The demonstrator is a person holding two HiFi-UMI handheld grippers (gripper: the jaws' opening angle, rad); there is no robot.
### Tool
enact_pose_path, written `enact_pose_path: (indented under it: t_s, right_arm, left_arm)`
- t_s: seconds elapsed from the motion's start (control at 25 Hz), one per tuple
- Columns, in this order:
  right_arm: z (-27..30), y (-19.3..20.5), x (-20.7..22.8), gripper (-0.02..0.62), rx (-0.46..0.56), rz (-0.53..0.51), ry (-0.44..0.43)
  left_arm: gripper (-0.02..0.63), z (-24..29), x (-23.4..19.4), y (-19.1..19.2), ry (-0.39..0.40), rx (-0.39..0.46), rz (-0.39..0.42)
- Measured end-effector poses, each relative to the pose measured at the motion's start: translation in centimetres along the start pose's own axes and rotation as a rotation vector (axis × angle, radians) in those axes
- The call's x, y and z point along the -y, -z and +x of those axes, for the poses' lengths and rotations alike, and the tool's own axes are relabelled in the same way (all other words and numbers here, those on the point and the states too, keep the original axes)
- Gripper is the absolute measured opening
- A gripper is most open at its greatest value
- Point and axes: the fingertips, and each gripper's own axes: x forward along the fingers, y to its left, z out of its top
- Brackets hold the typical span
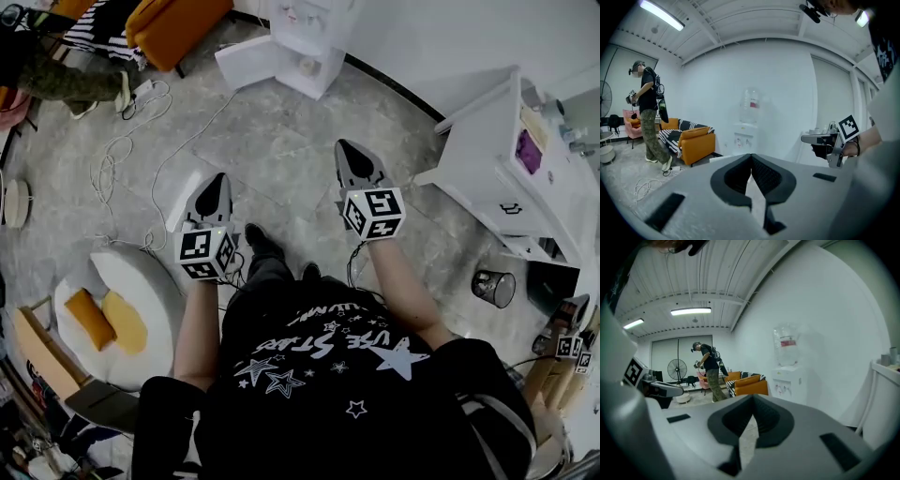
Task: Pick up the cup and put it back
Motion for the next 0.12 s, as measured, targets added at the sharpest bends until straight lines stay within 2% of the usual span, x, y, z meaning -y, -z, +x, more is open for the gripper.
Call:
enact_pose_path:
  t_s: [0.12]
  right_arm:
    - [-1.8, -0.5, 0.2, 0.006, 0.018, -0.009, -0.018]
  left_arm:
    - [0.011, 0.2, 3.0, -0.8, 0.019, 0.024, 0.015]
